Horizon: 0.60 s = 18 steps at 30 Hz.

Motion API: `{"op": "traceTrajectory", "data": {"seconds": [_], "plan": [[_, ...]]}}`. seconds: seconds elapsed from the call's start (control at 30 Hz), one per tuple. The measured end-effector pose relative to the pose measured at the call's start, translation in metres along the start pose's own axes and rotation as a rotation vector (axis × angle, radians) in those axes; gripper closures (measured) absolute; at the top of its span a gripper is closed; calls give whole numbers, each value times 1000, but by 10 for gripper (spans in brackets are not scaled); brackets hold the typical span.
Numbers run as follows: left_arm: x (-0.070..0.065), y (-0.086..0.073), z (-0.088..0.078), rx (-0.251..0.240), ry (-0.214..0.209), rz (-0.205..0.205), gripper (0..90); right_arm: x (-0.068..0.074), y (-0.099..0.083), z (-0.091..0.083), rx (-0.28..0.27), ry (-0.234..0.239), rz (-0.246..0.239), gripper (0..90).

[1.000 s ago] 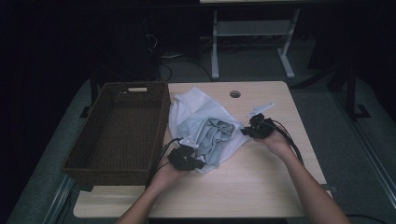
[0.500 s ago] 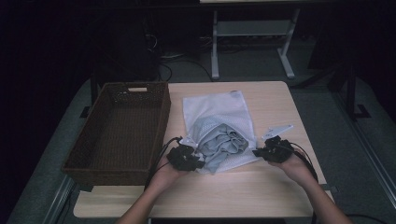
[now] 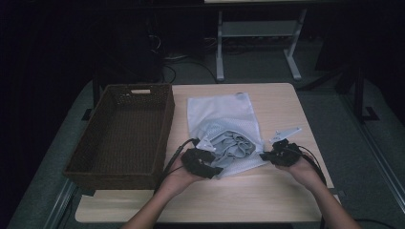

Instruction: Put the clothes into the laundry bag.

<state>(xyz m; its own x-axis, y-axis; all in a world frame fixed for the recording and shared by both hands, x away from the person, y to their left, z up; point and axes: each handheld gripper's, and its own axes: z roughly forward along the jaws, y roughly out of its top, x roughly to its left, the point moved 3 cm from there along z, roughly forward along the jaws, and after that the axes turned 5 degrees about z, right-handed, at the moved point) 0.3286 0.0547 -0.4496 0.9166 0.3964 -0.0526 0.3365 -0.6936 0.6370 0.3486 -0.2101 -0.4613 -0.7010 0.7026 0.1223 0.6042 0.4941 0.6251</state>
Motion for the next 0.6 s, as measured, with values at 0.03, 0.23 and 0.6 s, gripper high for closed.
{"op": "traceTrajectory", "data": {"seconds": [0.03, 0.23, 0.6], "plan": [[1, 0, 7, 14, 0, 3, 437, 0, 0, 0, 1, 1, -1, 874], [4, -2, 31, 108, 31, 57, 500, -3, -2, 1, 8, -2, -2, 874], [15, 17, 16, 32, -2, 15, 799, -6, -4, 1, 12, -14, 1, 873]]}}
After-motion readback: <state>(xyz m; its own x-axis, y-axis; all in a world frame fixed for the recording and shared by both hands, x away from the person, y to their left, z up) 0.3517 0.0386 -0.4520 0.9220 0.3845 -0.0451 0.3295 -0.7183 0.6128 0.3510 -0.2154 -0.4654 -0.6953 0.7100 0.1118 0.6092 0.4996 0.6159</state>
